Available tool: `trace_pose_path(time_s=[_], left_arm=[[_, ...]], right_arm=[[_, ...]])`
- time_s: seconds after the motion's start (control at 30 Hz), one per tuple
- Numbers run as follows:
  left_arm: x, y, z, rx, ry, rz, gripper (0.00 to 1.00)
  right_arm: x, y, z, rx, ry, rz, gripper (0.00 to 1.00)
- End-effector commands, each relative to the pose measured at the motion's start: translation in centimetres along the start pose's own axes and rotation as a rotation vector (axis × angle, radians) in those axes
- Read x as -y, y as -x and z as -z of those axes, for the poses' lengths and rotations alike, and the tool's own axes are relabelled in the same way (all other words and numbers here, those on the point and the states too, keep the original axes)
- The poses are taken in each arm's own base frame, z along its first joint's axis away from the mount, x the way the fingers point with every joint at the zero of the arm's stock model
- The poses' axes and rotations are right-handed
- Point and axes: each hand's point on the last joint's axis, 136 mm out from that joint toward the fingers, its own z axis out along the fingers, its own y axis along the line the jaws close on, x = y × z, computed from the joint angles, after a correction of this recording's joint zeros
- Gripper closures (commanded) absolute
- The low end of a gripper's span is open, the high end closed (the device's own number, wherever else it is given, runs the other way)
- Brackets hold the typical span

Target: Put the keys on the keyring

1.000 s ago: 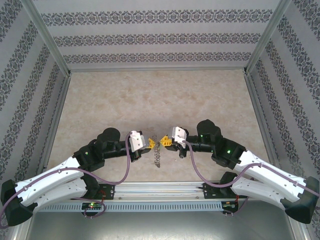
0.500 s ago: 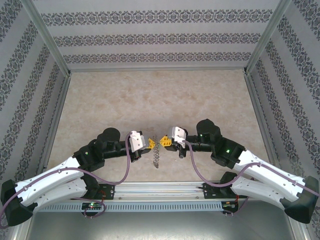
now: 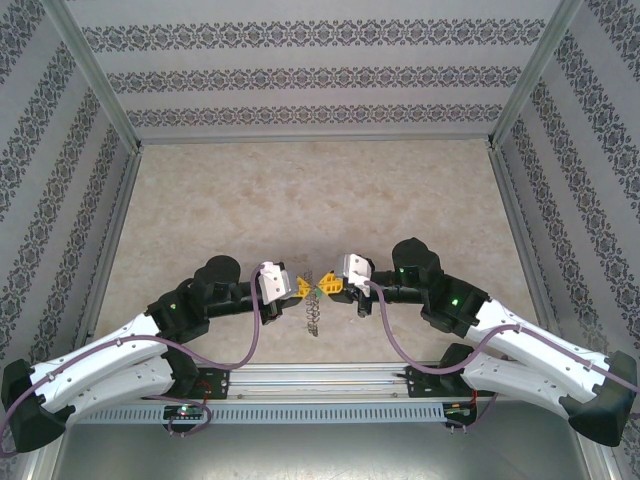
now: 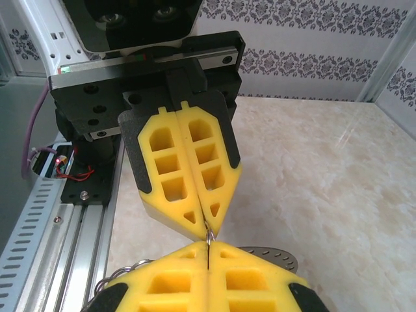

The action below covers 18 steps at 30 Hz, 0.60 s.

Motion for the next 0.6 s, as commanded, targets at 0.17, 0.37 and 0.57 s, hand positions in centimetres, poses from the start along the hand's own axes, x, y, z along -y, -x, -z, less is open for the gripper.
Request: trace_pose_path(time_s=[0.17,0.37,0.57], left_arm=[[0.37,2.05,0.36,0.088,-0.009,-0.032,1.0],[0.36,2.07,0.39,0.088,-0.009,-0.033,1.0],[0.38,2.21,0.47,0.09,-0.009,-0.034,1.0]], right_arm=[[0.68,-0.02,0.09,0.012,-0.035,-0.006,1.0],[0.34,-0.29,-0.16,0.004,-0.009,-0.015,1.0],[0.1,-0.22,-0.14,0.007,0.006,-0.014,1.0]])
